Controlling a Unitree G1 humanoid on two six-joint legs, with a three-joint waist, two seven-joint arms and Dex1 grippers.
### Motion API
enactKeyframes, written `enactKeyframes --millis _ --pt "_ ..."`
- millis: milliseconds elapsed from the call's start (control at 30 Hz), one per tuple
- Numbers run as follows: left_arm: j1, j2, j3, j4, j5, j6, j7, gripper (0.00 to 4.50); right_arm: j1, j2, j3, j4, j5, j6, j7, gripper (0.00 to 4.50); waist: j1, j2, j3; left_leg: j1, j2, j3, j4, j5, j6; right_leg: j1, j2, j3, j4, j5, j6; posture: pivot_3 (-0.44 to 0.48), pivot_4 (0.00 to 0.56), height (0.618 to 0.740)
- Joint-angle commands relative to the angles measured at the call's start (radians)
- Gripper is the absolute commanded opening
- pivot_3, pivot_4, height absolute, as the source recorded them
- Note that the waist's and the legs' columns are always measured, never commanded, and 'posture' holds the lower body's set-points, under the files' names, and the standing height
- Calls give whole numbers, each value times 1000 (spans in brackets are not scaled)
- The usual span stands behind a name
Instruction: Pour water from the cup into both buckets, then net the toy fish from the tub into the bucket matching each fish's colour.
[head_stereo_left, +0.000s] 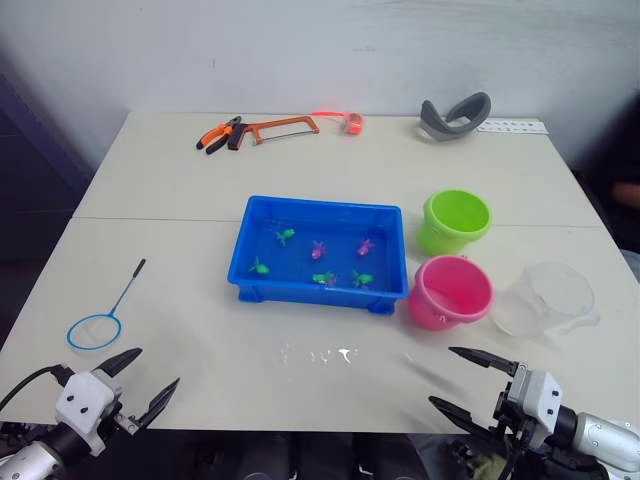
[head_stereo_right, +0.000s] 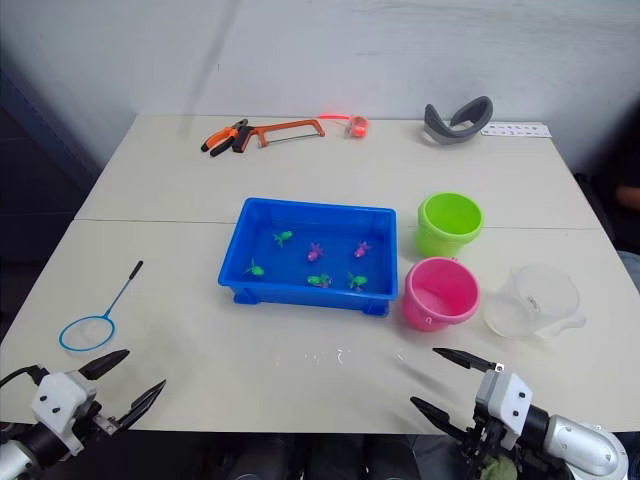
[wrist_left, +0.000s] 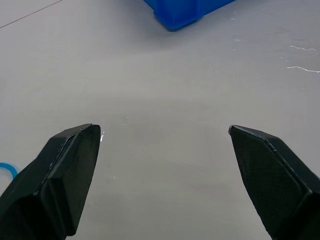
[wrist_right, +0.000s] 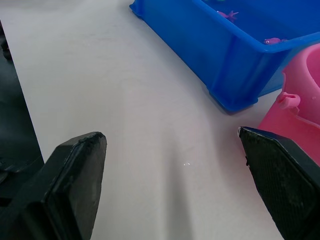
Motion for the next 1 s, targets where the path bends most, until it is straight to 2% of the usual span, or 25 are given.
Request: enactKeyframes --millis 33,133,200,367,467,567,633,733,833,1000 --pt "21 33 11 -32 -72 41 -59 4474 50 3 -33 -48 21 -9 -19 4500 0 0 0 0 0 0 0 0 0 0 0 0 0 0 0 0 150 740" --pt "6 64 -7 -104 -232 149 -153 4474 101 42 -71 -92 53 17 -87 4500 5 0 0 0 0 -1 0 0 -1 0 0 -1 0 0 0 0 150 740" --pt "-26 54 -34 -147 -252 178 -134 4474 127 53 -97 -115 60 13 -108 4500 4 0 0 0 0 -1 0 0 -1 0 0 0 0 0 0 0 150 740" --pt "-141 49 -210 -293 -249 236 -148 4474 281 116 -226 -212 122 43 -196 4500 4 2 -1 0 0 -1 1 -1 -4 1 0 1 1 0 0 0 150 740" --pt "-278 43 -300 -330 -275 299 -139 4474 386 221 -314 -292 187 93 -332 4500 6 5 -3 0 -1 -1 0 0 -3 1 0 1 1 0 0 0 150 740" --pt "-374 36 -354 -349 -299 359 -131 4474 435 322 -362 -364 249 178 -491 4500 -3 12 -9 1 0 -1 -1 0 -6 0 1 2 3 0 0 0 150 740" --pt "-433 36 -387 -357 -311 396 -133 4474 428 379 -366 -418 303 253 -622 4500 -10 12 -9 2 0 2 -2 0 -7 0 1 5 4 0 0 0 150 740" --pt "-501 35 -417 -366 -329 444 -128 4474 380 407 -366 -461 346 374 -782 4500 -16 13 -10 3 0 2 -2 0 -8 -1 2 6 5 0 0 0 150 740" --pt "-580 36 -447 -365 -342 488 -130 4474 269 361 -335 -424 261 450 -844 4500 -17 13 -10 3 -1 2 -2 0 -8 -1 1 6 5 0 0 0 150 740" --pt "-650 28 -469 -351 -330 510 -128 4474 91 344 -374 -309 182 532 -990 4500 -16 15 -11 2 -1 2 -2 4 -4 -2 2 5 6 0 -1 0 150 740"
